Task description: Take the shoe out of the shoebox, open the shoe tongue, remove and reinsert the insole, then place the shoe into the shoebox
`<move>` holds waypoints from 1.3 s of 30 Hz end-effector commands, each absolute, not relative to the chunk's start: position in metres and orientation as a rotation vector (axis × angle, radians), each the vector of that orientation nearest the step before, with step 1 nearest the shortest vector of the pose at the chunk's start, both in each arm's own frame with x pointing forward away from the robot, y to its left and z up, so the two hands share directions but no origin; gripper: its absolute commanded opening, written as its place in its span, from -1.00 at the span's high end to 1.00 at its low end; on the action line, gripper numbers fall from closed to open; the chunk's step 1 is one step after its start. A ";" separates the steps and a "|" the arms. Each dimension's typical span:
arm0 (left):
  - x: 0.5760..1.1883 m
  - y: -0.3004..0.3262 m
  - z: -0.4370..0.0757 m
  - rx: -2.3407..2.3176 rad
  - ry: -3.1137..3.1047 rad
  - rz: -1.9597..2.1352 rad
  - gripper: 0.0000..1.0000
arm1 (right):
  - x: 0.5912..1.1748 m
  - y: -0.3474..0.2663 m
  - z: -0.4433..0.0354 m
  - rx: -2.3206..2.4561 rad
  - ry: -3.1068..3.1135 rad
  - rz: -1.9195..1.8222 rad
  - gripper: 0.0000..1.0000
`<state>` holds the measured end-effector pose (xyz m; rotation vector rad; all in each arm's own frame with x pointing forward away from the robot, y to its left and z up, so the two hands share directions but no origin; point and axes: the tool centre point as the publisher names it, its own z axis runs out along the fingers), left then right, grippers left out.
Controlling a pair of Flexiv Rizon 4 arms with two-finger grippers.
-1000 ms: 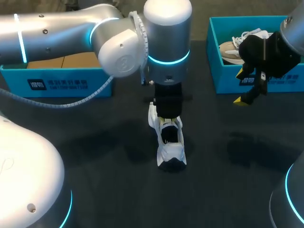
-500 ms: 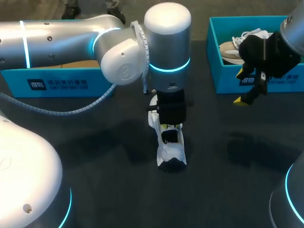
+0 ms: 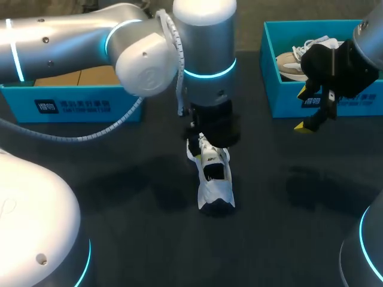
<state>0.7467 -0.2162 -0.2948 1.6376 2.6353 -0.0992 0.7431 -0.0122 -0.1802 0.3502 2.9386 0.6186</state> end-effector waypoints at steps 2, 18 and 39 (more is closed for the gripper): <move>0.747 -0.213 -0.295 1.638 2.632 -0.108 -1.00 | 0.744 -0.011 -0.181 0.353 2.939 0.614 -1.00; 0.738 -0.194 -0.271 0.879 2.899 -0.079 -1.00 | 0.744 -0.011 -0.181 0.353 2.939 0.614 -1.00; 0.667 -0.198 -0.276 0.082 2.968 -0.146 -1.00 | 0.744 -0.011 -0.181 0.353 2.939 0.614 -1.00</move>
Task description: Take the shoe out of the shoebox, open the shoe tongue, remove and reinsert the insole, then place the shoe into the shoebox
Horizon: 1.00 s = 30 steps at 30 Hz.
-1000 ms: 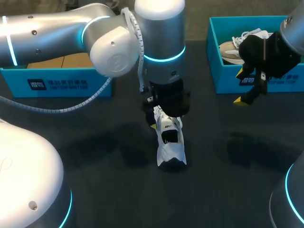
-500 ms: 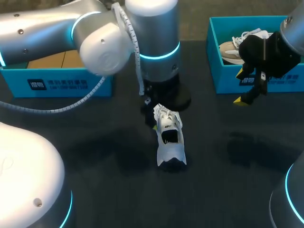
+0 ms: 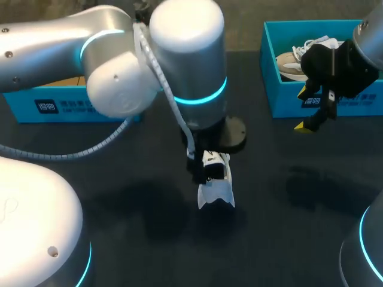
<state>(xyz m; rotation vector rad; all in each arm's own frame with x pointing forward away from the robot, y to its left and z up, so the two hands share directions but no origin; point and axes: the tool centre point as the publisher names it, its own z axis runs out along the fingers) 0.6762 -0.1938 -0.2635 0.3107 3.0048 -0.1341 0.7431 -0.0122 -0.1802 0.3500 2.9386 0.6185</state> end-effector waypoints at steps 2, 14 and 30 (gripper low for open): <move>0.663 -0.198 -0.282 0.057 2.962 -0.170 -1.00 | 0.744 -0.011 -0.181 0.353 2.939 0.614 -1.00; 0.656 -0.213 -0.334 0.017 2.971 -0.173 -1.00 | 0.744 -0.011 -0.181 0.353 2.939 0.614 -1.00; 0.668 -0.224 -0.385 -0.015 2.997 -0.132 -1.00 | 0.744 -0.011 -0.181 0.353 2.939 0.614 -1.00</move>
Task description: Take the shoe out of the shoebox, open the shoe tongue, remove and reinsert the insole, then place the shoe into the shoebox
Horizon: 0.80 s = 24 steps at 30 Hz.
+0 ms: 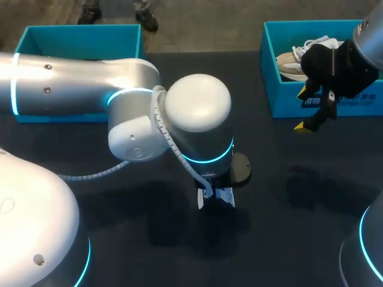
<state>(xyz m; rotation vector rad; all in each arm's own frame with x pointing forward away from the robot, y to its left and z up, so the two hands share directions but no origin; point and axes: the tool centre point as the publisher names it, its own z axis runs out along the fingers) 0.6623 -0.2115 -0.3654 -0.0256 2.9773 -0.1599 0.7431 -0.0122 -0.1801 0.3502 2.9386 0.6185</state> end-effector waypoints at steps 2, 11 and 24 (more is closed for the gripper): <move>0.668 -0.225 -0.389 0.000 3.004 -0.133 -1.00 | 0.744 -0.011 -0.181 0.353 2.939 0.614 -1.00; 0.668 -0.227 -0.396 -0.016 3.015 -0.124 -0.82 | 0.744 -0.011 -0.181 0.353 2.939 0.614 -1.00; 0.662 -0.225 -0.393 -0.042 3.013 -0.141 0.73 | 0.744 -0.011 -0.181 0.353 2.939 0.614 -1.00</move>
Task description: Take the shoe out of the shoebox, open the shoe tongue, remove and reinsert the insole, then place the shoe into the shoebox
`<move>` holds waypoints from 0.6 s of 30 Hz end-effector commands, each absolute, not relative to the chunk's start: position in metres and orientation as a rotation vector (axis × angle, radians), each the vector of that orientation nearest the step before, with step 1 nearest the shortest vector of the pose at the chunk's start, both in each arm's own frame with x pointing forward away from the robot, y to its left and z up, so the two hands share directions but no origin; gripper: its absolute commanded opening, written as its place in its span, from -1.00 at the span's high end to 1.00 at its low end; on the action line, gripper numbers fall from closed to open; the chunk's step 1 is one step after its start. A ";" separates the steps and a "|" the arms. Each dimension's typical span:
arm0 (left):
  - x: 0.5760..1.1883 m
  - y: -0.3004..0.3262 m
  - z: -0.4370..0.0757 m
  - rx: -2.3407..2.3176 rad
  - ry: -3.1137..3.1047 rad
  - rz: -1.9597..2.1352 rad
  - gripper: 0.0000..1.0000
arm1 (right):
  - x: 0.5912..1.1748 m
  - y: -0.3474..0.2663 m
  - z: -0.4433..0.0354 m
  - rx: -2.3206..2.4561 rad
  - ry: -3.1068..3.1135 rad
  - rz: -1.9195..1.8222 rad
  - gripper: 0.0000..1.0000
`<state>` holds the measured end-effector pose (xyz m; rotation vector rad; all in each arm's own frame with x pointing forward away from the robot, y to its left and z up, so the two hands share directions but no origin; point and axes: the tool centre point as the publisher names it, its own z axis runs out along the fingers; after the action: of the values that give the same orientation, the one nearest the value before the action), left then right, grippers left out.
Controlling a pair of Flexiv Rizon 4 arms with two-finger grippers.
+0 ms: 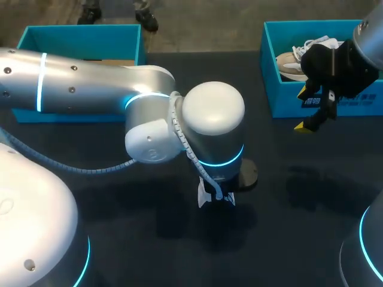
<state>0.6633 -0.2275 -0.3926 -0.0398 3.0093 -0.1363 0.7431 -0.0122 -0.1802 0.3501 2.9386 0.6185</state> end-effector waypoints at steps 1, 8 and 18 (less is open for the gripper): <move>0.662 -0.224 -0.394 -0.044 3.020 -0.142 0.84 | 0.744 -0.011 -0.181 0.353 2.939 0.614 -1.00; 0.656 -0.219 -0.394 -0.067 3.050 -0.175 1.00 | 0.744 -0.011 -0.181 0.353 2.939 0.614 -1.00; 0.650 -0.212 -0.349 -0.033 3.122 -0.131 1.00 | 0.744 -0.011 -0.181 0.353 2.939 0.614 -1.00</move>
<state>0.6470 -0.2185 -0.3780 -0.0383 3.1103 -0.1421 0.7431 -0.0122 -0.1802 0.3502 2.9386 0.6185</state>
